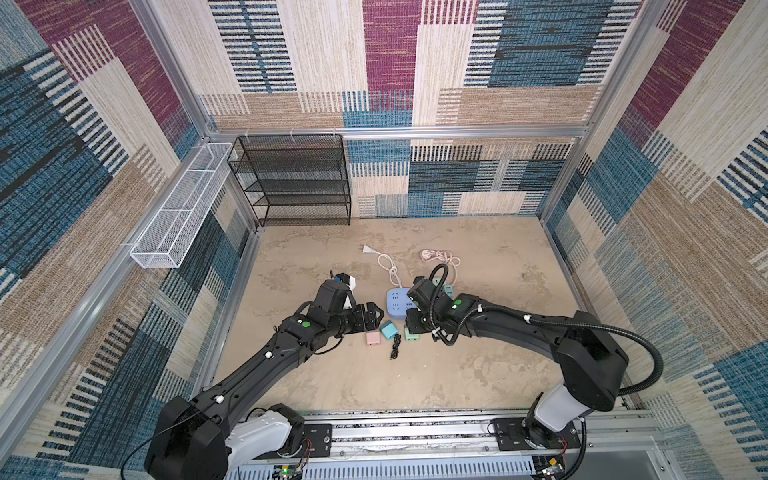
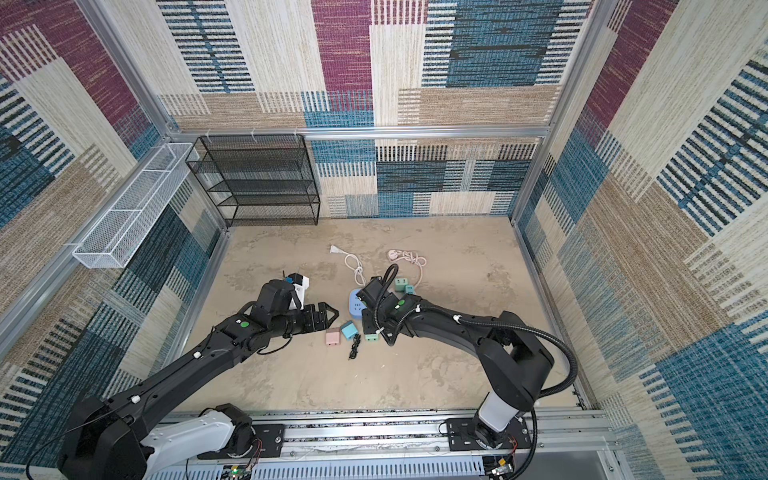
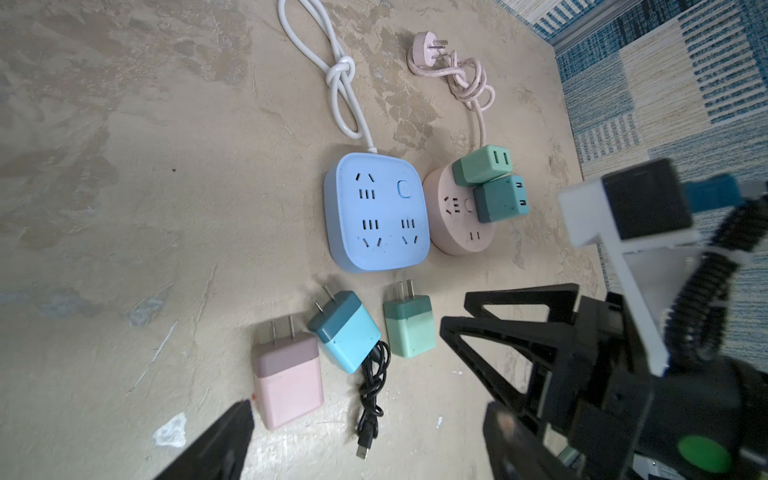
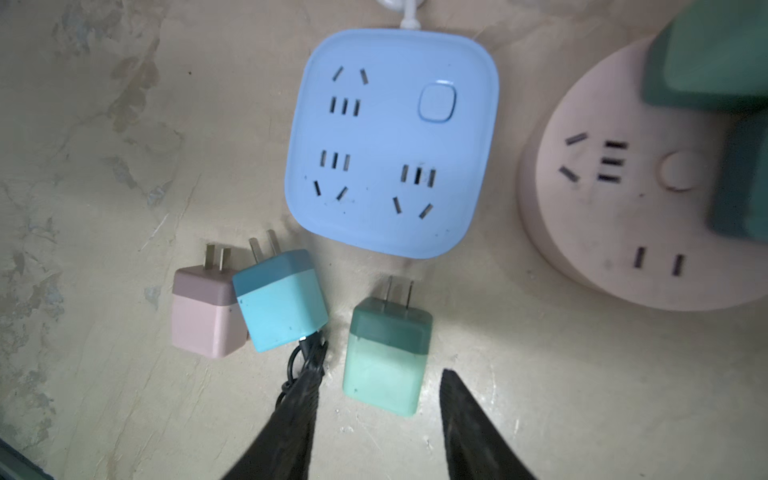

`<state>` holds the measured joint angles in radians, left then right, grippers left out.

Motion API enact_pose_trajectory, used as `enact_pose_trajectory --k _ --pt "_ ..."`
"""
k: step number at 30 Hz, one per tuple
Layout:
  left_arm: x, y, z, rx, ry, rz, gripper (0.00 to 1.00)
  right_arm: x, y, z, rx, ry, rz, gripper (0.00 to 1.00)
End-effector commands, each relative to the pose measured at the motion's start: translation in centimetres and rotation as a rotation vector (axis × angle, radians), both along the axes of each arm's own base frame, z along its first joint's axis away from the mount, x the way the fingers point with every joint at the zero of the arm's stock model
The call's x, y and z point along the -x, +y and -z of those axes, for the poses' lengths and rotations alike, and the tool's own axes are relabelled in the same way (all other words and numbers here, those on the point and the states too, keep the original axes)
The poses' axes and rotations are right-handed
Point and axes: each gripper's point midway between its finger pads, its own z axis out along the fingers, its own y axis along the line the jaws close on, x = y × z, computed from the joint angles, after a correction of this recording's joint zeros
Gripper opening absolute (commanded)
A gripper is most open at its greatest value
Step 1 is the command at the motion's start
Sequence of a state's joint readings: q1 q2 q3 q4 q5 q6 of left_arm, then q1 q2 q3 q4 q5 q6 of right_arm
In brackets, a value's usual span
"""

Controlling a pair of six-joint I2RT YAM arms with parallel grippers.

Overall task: Insert the plug
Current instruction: 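Move the right gripper to the mint green adapter and grasp it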

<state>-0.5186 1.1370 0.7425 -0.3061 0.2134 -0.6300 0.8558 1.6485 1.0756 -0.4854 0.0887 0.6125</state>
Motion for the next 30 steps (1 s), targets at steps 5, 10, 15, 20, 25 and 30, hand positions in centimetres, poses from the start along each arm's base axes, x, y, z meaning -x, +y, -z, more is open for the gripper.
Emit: enact_pose_trajectory --k 5,10,15,20,25,30 --pt "-0.1 -0.1 0.0 0.016 0.004 -0.003 0.91 0.1 0.8 1.9 0.065 0.032 0.001 0.54" --pt "-0.3 -0.1 0.1 0.019 0.012 0.001 0.91 0.1 0.3 2.7 0.105 0.045 0.015 0.54" --pt "-0.4 -0.3 0.1 0.025 0.015 0.004 0.91 0.3 0.4 2.8 0.099 0.054 0.003 0.54" --pt "-0.5 -0.5 0.1 0.035 0.021 0.006 0.91 0.7 0.4 3.7 0.11 0.077 -0.002 0.54" --pt "-0.5 -0.6 0.0 0.043 0.021 0.009 0.91 0.9 0.4 4.2 0.105 0.087 -0.004 0.54" --pt "-0.5 -0.6 0.0 0.046 0.024 0.006 0.91 1.1 0.2 4.6 0.111 0.095 -0.007 0.53"
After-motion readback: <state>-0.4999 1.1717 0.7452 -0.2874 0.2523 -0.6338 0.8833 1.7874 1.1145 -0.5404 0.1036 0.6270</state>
